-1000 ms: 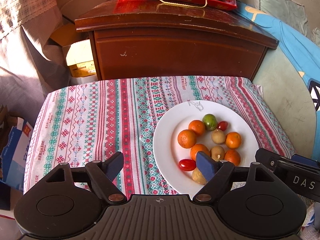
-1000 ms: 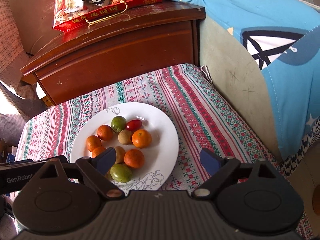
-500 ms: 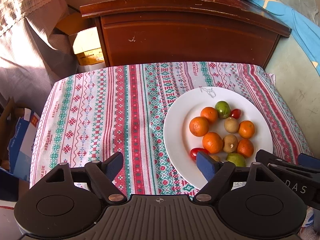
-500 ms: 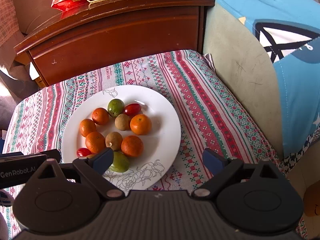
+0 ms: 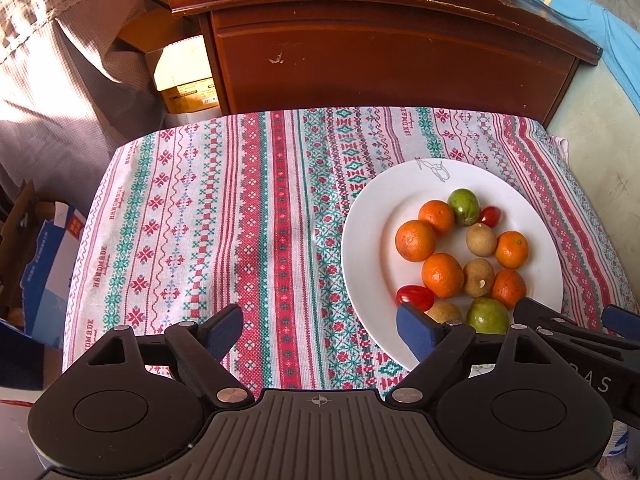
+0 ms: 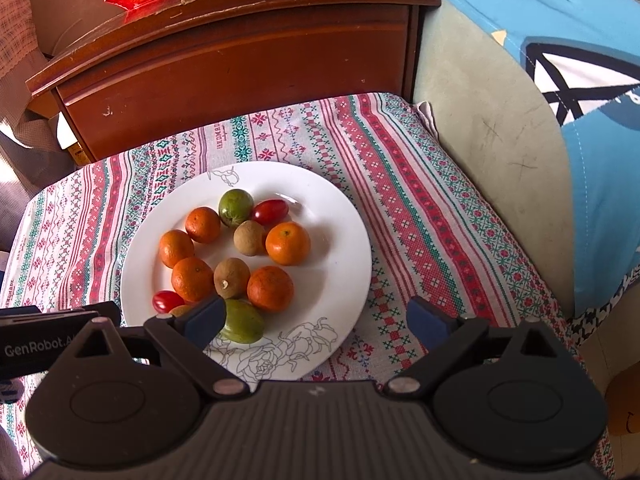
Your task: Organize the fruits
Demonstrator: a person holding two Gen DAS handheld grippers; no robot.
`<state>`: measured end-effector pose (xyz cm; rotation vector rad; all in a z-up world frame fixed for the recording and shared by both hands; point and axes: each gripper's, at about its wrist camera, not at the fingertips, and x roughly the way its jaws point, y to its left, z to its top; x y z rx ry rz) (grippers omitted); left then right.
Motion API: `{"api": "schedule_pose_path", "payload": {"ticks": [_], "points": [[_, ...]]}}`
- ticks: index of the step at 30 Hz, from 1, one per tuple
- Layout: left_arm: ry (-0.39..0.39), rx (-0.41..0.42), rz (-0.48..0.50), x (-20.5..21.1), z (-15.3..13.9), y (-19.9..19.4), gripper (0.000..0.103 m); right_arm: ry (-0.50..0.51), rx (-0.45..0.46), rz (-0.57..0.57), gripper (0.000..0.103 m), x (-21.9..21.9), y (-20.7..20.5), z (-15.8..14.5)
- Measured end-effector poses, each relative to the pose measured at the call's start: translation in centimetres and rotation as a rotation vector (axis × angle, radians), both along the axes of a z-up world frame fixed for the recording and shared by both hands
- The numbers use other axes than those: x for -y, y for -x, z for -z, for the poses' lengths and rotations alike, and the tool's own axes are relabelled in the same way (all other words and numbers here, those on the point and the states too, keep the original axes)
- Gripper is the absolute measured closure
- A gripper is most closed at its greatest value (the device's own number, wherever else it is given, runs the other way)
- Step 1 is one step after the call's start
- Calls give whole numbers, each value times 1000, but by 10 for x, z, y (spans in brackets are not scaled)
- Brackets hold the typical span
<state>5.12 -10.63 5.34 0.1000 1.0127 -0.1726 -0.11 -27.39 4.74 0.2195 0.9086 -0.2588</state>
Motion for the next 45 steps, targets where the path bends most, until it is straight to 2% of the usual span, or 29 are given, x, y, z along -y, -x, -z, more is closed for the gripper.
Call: {"api": "schedule_pose_path", "payload": {"ticks": [24,45], "points": [[-60,11,5,0,3,0,17,9,-16,-14,7,-6,-4,3],[-50,34,15,-22,-4,12,18,72,-21,-50,7,-31,4,-8]]}}
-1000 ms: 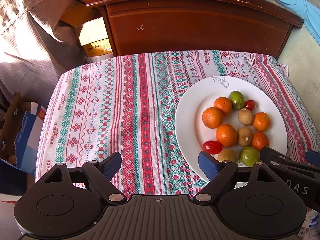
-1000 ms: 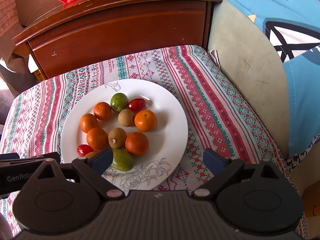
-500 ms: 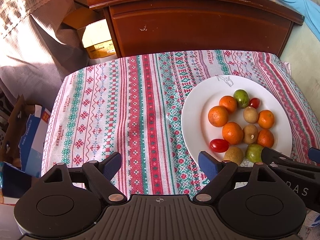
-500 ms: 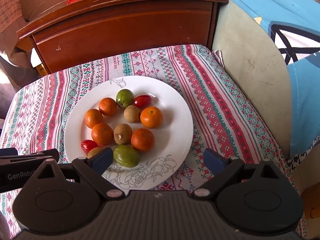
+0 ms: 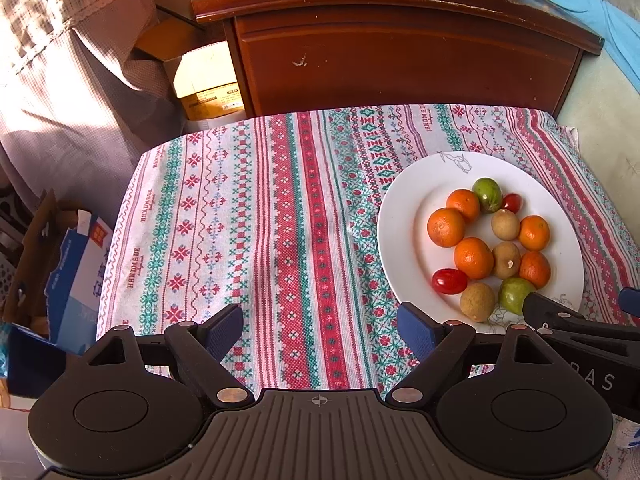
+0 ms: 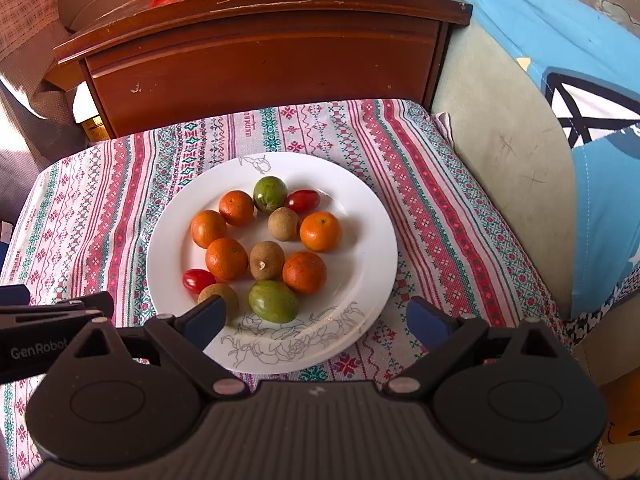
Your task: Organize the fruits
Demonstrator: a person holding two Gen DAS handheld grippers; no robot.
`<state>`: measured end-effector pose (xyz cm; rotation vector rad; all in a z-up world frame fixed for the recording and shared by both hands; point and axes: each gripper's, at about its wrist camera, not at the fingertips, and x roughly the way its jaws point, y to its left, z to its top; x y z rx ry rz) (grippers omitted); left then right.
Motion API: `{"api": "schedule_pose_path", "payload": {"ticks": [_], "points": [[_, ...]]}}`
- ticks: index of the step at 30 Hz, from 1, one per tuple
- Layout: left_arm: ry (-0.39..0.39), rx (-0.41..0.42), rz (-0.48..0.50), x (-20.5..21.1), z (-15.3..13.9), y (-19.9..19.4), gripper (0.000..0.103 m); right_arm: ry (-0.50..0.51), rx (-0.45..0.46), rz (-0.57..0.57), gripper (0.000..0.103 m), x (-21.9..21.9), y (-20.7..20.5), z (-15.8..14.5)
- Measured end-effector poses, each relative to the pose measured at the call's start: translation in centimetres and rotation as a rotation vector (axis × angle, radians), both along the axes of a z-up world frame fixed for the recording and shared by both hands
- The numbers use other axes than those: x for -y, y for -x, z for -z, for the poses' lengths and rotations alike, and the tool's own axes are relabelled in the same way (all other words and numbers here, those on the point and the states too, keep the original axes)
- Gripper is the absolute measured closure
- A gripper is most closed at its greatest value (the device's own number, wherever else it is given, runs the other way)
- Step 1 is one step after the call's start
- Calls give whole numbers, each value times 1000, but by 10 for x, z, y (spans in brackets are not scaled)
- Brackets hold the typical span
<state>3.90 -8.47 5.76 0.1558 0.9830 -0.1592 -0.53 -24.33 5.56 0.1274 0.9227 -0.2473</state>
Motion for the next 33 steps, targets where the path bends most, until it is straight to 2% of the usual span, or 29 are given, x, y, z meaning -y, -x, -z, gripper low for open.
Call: {"api": "schedule_pose_path", "payload": {"ticks": [9,24,28,33], "points": [[36,5,-5,-29,-3,19,17,36,14,-63,7,-26,18,3],[91,13,-37,-67,-9,36,17,-97,68,-198,7,-88,76,41],[97,32,-26,-69,-12,40,17,-71,89,-234,6,-105,83,54],[95,37,-27,-73,-12,41,17,14,143,-282,3,-121,85,65]]}}
